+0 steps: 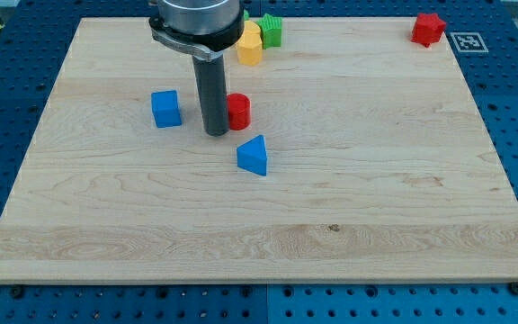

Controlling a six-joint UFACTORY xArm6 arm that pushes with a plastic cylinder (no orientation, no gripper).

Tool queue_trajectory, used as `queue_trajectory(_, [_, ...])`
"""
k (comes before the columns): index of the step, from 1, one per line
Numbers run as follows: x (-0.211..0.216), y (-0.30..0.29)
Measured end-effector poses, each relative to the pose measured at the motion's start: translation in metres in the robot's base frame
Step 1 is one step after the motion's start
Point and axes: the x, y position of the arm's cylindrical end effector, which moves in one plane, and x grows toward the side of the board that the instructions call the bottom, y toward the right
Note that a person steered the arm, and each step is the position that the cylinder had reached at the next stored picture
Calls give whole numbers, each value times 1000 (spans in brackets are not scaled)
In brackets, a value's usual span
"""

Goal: Push the red circle towards the top right of the board

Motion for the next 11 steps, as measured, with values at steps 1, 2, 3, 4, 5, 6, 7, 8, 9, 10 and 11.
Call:
queue_trajectory(1, [-3, -7])
queue_trajectory(2, [-13, -17])
queue_trajectory(3, [-15, -16])
queue_trajectory(4, [-14, 8])
queue_trajectory(5, [-14, 39])
queue_trajectory(6, [-19, 65])
queue_trajectory(7, [-28, 83])
queue_trajectory(8, [-40, 103])
queue_trajectory(9, [-53, 122])
queue_trajectory(10, [-67, 139])
queue_trajectory(11, [-82, 154])
